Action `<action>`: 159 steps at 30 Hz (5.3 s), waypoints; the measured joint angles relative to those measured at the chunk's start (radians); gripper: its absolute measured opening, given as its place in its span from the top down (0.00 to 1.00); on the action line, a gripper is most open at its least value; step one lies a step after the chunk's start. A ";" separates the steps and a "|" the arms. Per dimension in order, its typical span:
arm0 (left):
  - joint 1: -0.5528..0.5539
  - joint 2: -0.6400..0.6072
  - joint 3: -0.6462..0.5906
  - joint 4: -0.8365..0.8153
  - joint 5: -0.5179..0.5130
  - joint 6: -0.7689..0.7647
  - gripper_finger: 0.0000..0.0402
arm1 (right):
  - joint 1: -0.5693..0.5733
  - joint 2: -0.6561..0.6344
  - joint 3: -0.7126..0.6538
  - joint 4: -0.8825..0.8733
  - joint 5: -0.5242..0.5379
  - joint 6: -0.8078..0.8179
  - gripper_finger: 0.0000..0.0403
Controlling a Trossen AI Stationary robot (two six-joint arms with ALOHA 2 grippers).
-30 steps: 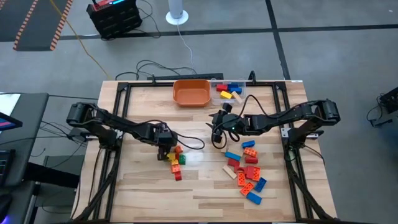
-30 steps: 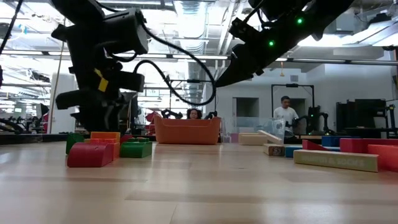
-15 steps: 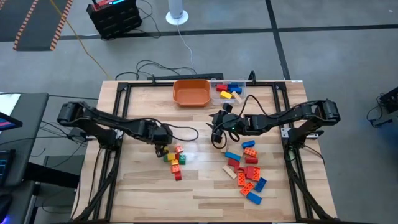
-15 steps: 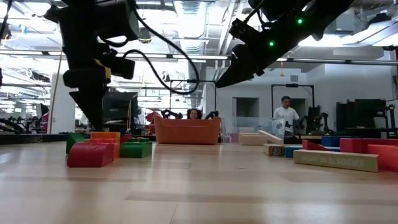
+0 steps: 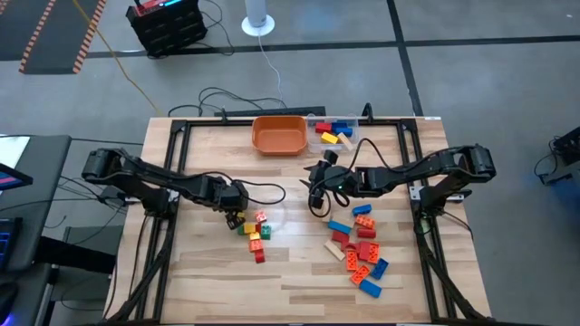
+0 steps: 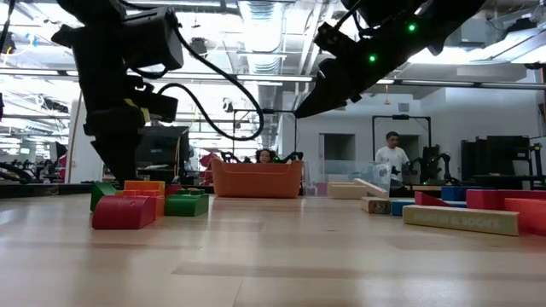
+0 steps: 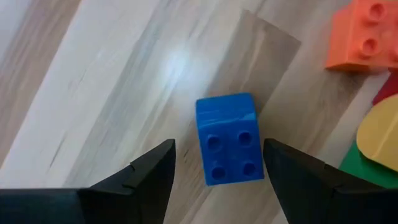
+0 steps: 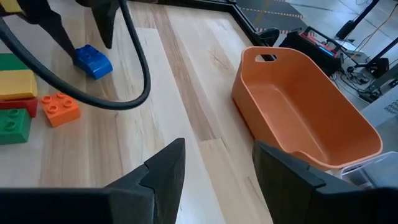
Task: Sort blocks by size
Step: Put the blue small game piece into the orange bin, then put the right green small game piece into the orange bin
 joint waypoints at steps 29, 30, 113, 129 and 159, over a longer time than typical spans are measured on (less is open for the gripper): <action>0.127 -0.006 -0.018 0.074 0.048 0.334 0.65 | 0.110 0.000 0.000 -0.085 0.025 0.085 0.46; 0.141 -0.006 -0.002 0.073 0.050 0.355 0.66 | 0.121 0.000 0.000 -0.079 0.046 0.085 0.46; -0.119 0.161 0.329 -0.293 0.202 0.355 0.44 | 0.087 0.000 -0.155 0.075 0.083 0.140 0.46; -0.158 0.161 0.304 -0.202 0.175 0.225 0.31 | 0.097 0.000 -0.155 0.101 0.082 0.138 0.46; -0.214 0.210 0.150 -0.015 0.119 0.211 0.30 | 0.097 -0.001 -0.154 0.100 0.082 0.139 0.46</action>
